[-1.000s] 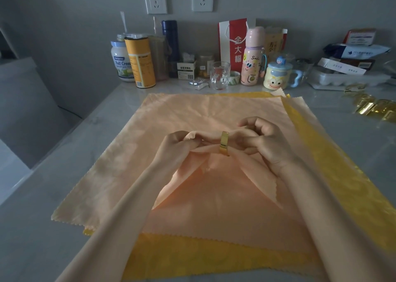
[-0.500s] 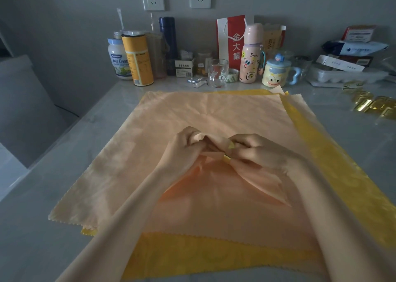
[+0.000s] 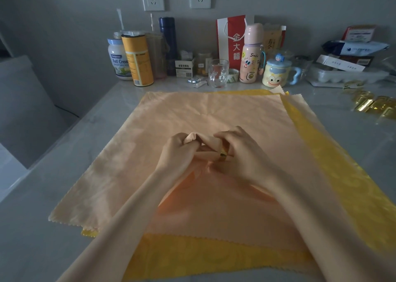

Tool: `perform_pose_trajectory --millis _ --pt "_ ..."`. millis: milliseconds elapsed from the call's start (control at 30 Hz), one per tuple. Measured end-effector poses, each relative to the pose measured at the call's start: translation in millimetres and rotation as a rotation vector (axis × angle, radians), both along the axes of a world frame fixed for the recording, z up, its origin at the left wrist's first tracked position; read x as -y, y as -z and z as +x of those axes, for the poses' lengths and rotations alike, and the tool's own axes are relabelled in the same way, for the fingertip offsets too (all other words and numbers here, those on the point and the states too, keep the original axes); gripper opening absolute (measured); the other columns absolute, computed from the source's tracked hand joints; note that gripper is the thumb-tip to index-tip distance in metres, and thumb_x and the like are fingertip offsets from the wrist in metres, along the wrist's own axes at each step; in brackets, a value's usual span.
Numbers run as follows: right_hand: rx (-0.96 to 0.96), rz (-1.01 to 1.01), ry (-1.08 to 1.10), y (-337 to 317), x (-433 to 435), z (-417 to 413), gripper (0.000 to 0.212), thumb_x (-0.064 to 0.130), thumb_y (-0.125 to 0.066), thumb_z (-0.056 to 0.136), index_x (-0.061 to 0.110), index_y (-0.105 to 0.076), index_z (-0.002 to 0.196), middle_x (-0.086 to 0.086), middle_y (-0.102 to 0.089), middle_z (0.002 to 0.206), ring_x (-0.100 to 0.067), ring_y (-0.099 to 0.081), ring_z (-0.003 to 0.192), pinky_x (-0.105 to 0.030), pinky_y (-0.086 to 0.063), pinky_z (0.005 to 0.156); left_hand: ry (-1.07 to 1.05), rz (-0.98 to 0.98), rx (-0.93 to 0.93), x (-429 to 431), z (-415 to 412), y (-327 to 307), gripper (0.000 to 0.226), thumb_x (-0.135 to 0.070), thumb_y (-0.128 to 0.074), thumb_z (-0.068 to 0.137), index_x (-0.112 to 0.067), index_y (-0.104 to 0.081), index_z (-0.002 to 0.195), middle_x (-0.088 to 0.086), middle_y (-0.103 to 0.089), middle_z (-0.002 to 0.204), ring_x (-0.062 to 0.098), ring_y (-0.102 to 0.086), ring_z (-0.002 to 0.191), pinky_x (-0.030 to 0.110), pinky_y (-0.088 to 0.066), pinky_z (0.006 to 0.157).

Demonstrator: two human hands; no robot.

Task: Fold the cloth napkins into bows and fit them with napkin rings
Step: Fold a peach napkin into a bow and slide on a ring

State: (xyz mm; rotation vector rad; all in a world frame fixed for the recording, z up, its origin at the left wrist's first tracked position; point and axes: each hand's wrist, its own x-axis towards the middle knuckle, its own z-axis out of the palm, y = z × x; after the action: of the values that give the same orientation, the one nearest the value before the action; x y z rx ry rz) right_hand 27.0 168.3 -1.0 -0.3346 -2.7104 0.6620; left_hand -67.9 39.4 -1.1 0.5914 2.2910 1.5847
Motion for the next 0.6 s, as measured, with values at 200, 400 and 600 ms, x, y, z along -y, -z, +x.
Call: perform_pose_trajectory --millis 200,400,600 --pt "0.104 -0.284 -0.004 -9 -13 5 0.037 0.04 -0.07 0.079 0.024 -0.061 0.111 0.008 -0.062 0.105 -0.01 -0.057 0.097 -0.016 -0.043 0.077 0.008 -0.007 0.066 1 1 -1 0.017 -0.022 -0.054 0.077 -0.014 -0.068 0.084 0.009 -0.071 0.084 0.027 -0.067 0.086 0.049 -0.053 0.085" --pt "-0.096 -0.119 0.022 0 -2 3 0.044 0.029 -0.081 0.064 0.022 -0.058 0.101 0.008 -0.059 0.1 -0.013 -0.054 0.094 -0.026 -0.044 0.081 -0.024 -0.021 0.054 1 0 3 0.02 -0.015 -0.047 0.086 -0.011 -0.067 0.087 0.01 -0.071 0.085 0.028 -0.067 0.085 0.046 -0.054 0.081" --pt "-0.136 0.162 -0.045 10 12 -1 0.056 0.026 -0.074 0.069 0.014 -0.05 0.119 -0.002 -0.051 0.112 -0.024 -0.049 0.102 -0.031 -0.033 0.084 -0.08 0.0 0.142 3 -6 4 0.025 -0.014 -0.045 0.086 -0.009 -0.069 0.083 0.013 -0.072 0.081 0.031 -0.068 0.083 0.045 -0.055 0.081"
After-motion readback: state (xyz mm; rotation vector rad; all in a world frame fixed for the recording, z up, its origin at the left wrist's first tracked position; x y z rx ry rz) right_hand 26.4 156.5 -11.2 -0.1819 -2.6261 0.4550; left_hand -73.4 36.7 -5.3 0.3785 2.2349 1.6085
